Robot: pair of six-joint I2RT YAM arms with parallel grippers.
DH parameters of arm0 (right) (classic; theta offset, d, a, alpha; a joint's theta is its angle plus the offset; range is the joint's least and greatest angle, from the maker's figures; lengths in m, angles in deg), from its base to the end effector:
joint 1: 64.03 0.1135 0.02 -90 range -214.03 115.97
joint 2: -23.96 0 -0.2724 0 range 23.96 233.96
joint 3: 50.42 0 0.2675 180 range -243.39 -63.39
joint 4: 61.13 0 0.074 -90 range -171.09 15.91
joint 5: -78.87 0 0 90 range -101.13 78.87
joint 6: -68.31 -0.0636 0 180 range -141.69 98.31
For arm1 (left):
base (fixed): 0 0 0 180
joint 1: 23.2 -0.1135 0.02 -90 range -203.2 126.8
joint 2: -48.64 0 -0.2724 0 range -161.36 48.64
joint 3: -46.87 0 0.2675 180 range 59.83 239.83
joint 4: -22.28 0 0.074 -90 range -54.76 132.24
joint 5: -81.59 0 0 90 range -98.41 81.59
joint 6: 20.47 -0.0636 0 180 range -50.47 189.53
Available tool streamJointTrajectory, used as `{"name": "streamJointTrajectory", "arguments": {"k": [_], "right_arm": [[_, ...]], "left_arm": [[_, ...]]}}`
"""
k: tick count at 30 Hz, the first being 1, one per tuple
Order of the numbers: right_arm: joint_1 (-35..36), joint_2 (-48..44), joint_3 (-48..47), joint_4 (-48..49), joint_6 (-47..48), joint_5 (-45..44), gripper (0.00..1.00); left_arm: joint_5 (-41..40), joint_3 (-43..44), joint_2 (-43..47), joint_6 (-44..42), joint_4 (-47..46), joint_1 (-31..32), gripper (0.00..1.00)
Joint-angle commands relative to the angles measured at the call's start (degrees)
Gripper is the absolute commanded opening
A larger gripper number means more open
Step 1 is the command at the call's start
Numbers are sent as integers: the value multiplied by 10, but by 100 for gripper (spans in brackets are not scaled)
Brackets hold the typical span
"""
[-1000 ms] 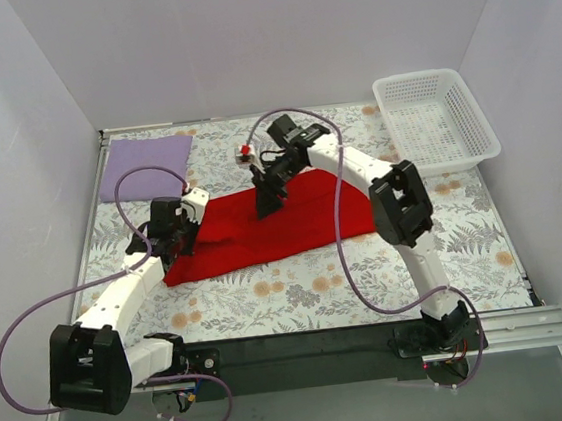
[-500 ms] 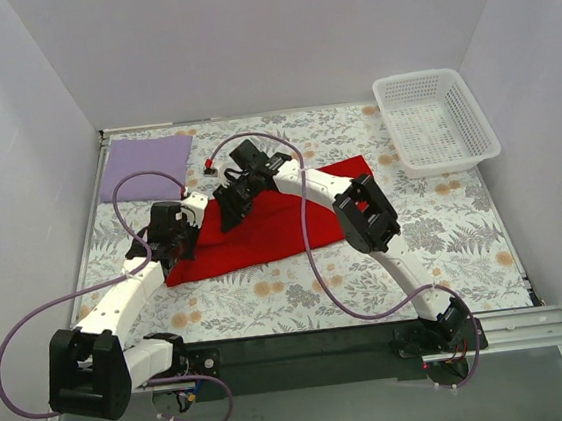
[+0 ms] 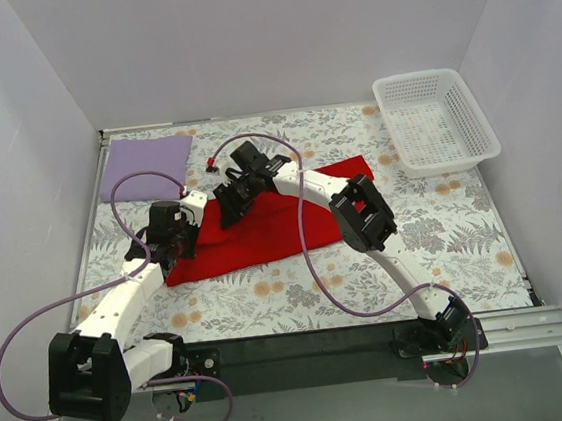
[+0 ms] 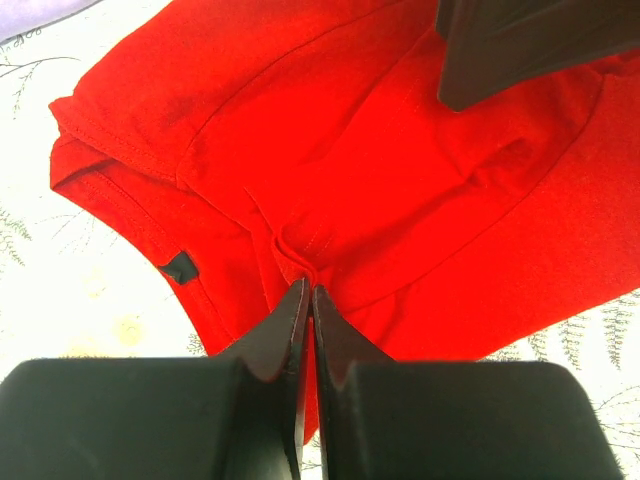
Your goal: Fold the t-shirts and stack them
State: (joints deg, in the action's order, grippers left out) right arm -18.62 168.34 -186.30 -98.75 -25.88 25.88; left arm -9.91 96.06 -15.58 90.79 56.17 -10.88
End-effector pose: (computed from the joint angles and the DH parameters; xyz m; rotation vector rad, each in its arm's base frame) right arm 0.3887 0.4488 0.1427 -1.1770 2.1869 1.1637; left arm 0.2449 -0.0518 0.1857 -0.2019 2.4295 -0.2333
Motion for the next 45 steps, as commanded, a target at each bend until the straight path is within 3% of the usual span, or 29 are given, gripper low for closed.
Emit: {"name": "streamJointTrajectory", "arguments": {"k": [1, 9, 18, 25, 33, 45], "right_arm": [[2, 1, -15, 23, -4, 8, 49], [10, 3, -6, 24, -4, 10, 42], [10, 0, -6, 24, 2, 2, 23], [6, -14, -9, 23, 15, 6, 1], [-13, -75, 22, 25, 40, -34, 1], [-19, -134, 95, 61, 59, -135, 1]], "left_arm": [[7, -2, 18, 2, -10, 1, 0], [5, -2, 21, 3, -12, 1, 0], [8, -3, 24, 3, -12, 1, 0], [7, -1, 23, 3, -12, 1, 0], [4, 13, -4, -6, -41, 1, 0], [10, 109, -179, -44, -104, -3, 0]]}}
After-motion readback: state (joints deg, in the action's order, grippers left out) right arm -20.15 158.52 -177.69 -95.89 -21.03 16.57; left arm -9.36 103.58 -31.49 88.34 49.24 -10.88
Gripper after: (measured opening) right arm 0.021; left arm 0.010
